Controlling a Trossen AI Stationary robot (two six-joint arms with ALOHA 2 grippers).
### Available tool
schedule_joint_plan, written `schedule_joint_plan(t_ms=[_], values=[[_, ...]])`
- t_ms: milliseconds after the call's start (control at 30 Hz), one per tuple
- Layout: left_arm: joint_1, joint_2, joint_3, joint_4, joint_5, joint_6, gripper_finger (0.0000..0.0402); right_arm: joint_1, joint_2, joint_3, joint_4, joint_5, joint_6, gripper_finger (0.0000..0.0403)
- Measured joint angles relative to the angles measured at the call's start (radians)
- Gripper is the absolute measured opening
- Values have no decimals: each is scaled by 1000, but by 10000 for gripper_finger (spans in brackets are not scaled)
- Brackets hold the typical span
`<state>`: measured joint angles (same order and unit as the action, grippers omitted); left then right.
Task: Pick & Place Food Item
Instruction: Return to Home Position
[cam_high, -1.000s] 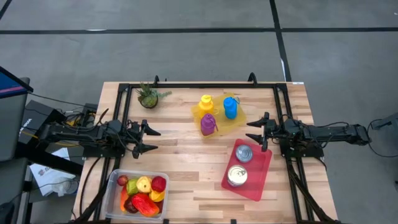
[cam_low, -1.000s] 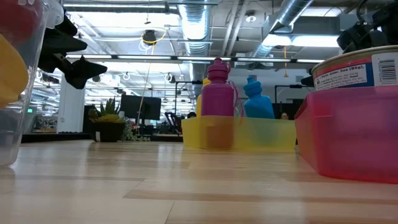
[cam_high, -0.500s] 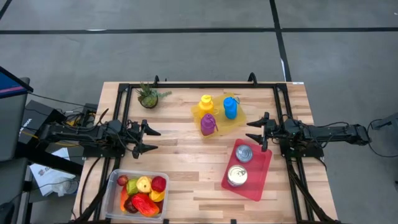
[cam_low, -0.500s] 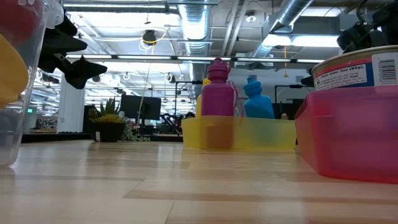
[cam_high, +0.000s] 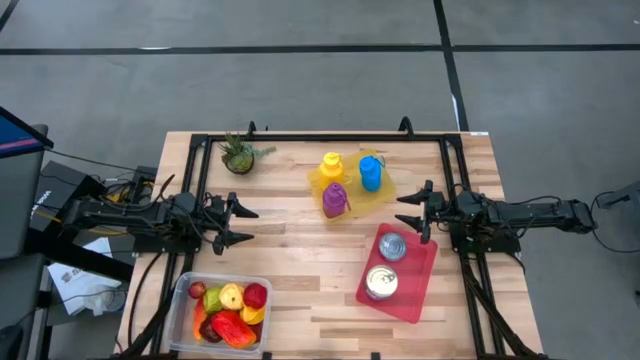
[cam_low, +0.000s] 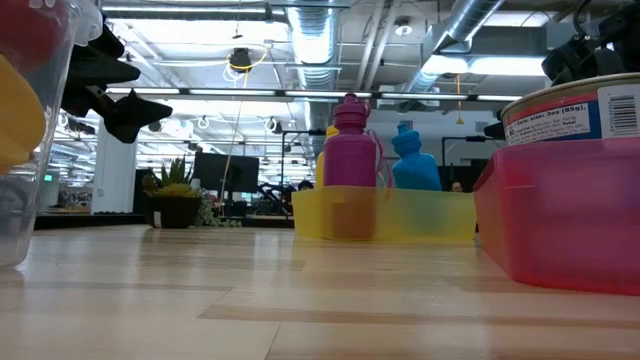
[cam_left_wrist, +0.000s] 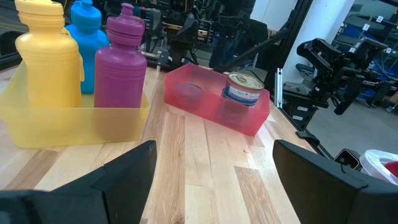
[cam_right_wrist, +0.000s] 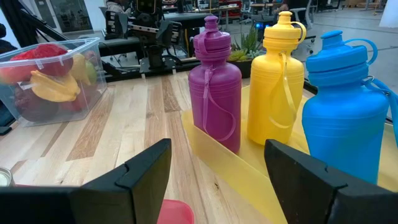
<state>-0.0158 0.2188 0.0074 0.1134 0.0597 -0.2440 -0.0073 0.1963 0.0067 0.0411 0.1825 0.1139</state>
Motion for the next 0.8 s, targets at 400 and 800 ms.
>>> schedule_joint_plan(t_ms=[400, 800], values=[[0, 0, 0, 0, 0, 0, 315, 0, 0, 0, 0, 0, 0, 249], [-11, -22, 0, -1, -2, 0, 315, 0, 0, 0, 0, 0, 0, 249]])
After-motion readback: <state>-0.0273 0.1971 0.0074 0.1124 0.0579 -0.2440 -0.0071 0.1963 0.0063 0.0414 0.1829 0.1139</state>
